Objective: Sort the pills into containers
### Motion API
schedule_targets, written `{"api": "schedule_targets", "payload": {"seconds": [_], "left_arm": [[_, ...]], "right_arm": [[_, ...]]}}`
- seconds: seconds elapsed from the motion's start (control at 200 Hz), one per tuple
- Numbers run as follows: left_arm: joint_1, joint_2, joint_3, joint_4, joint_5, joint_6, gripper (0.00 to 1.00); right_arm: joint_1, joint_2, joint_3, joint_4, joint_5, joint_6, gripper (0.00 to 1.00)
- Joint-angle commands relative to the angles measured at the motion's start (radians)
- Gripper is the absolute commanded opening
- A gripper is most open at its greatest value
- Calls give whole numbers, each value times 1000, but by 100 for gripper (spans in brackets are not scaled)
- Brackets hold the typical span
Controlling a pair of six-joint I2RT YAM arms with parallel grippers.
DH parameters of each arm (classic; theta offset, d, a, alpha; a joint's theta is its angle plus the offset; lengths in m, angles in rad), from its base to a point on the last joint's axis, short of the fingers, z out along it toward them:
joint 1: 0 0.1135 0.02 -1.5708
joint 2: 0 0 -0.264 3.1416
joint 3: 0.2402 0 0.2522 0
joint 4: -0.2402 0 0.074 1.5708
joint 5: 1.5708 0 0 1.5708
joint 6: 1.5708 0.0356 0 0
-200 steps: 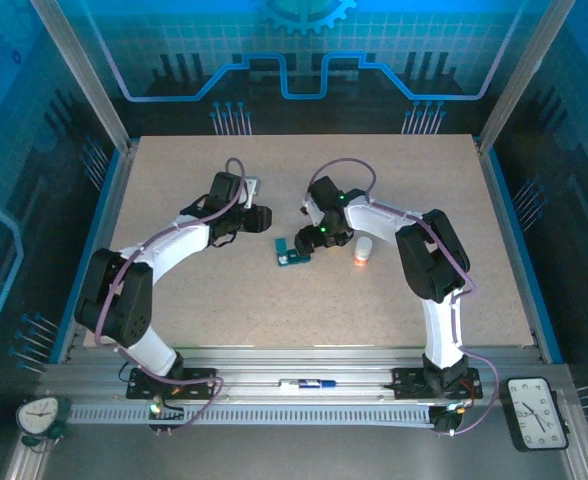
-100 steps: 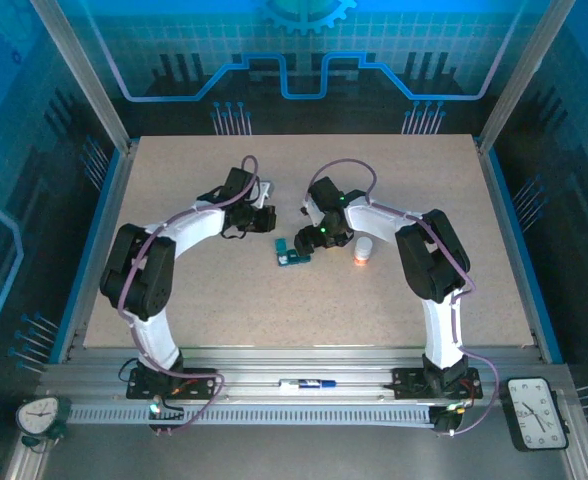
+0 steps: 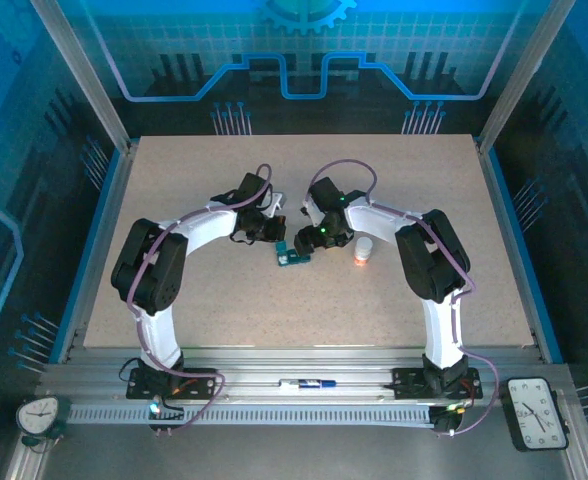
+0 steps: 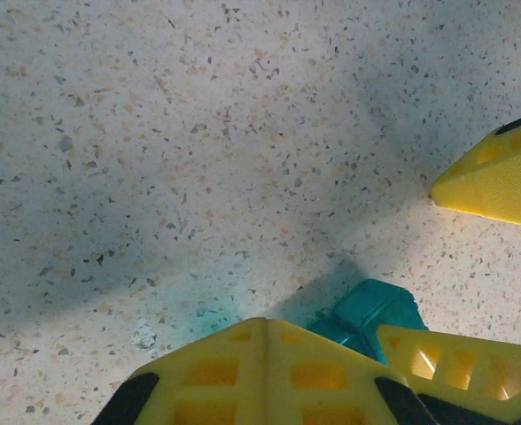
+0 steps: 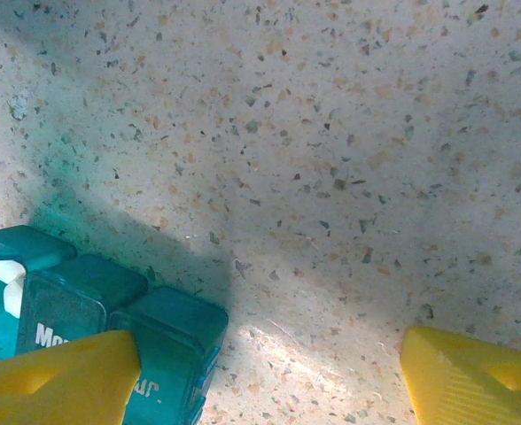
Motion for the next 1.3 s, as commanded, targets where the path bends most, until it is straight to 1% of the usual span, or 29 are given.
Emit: {"api": "schedule_targets", "payload": {"seconds": [0.0, 0.54, 1.296], "left_arm": [[-14, -43, -20, -32, 28, 6, 0], [-66, -124, -120, -23, 21, -28, 0], [-89, -63, -132, -32, 12, -23, 0]], "right_arm": [[-6, 44, -39, -22, 41, 15, 79], [-6, 51, -36, -25, 42, 18, 79], [-7, 62, -38, -25, 40, 23, 79]]}}
